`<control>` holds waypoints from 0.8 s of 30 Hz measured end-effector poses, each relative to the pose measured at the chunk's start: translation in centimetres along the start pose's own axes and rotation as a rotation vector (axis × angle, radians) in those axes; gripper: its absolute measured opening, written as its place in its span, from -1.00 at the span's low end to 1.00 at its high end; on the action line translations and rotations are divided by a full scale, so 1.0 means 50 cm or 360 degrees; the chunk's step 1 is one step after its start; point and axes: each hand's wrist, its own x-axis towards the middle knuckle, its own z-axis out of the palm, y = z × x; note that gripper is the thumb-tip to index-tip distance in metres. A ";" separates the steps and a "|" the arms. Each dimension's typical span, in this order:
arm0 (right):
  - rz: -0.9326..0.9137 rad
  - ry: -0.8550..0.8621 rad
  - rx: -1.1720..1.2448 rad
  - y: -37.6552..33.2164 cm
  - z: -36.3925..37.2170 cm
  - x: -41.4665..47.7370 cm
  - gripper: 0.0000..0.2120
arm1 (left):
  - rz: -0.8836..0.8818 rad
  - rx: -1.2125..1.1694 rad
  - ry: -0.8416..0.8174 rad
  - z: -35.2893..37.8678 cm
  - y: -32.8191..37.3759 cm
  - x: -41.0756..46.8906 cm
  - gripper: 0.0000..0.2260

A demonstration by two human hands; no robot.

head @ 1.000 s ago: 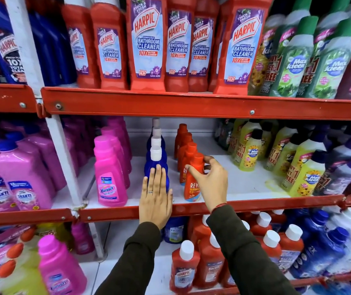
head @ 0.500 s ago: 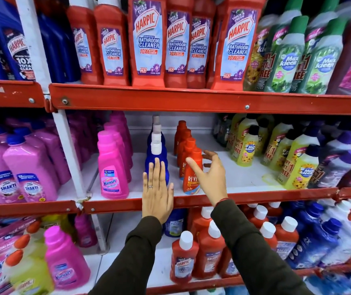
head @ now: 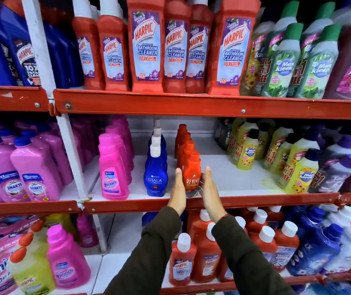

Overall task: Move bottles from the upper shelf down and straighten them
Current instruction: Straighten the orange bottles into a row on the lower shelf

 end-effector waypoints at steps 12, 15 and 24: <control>0.0032 -0.0012 0.0008 0.013 -0.006 0.000 -0.44 | -0.0079 -0.0025 0.0076 0.038 0.035 -0.023 -0.17; 0.0017 -0.0019 -0.0011 0.010 -0.007 -0.002 -0.46 | -0.0073 -0.0033 0.0097 0.041 0.032 -0.019 -0.29; -0.0062 0.0047 -0.0176 -0.004 0.007 -0.029 -0.48 | 0.0106 0.0209 0.0185 0.057 0.046 -0.046 -0.14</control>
